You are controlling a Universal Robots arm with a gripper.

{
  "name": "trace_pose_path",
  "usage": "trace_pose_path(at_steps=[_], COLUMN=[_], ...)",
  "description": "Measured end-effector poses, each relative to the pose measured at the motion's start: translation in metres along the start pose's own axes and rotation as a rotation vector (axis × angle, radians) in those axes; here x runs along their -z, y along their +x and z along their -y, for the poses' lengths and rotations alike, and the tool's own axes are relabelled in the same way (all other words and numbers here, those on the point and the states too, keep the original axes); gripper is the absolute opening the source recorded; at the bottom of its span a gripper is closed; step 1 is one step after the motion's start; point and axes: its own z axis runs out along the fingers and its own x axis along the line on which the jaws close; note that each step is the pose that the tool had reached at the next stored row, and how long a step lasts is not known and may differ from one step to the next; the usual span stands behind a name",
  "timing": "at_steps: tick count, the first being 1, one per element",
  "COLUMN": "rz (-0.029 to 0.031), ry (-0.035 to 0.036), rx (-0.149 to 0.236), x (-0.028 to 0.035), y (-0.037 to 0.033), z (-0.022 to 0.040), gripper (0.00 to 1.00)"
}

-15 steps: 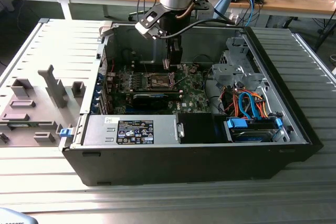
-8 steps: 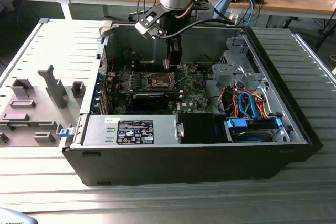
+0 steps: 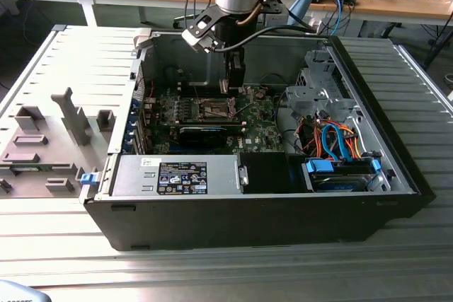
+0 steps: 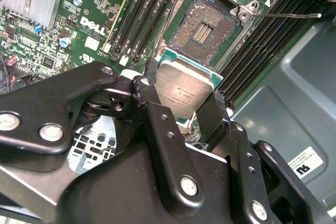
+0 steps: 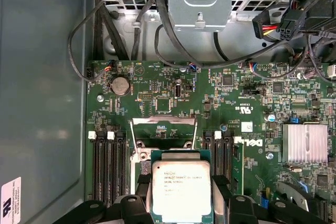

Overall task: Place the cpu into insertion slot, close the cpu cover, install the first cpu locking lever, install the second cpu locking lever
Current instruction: 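Place the cpu into insertion slot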

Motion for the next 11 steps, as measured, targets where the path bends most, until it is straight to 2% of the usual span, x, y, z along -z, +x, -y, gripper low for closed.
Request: trace_pose_path(at_steps=[6,7,11], rz=[0.0002,0.0005,0.0007], ry=[0.0001,0.0001,0.0003], rx=[-0.006,-0.019,-0.018], x=[-0.0001,-0.0002,-0.001], y=[0.0,0.0001,0.0001], z=[0.0001,0.0017,0.0046], gripper=[0.55,0.55,0.55])
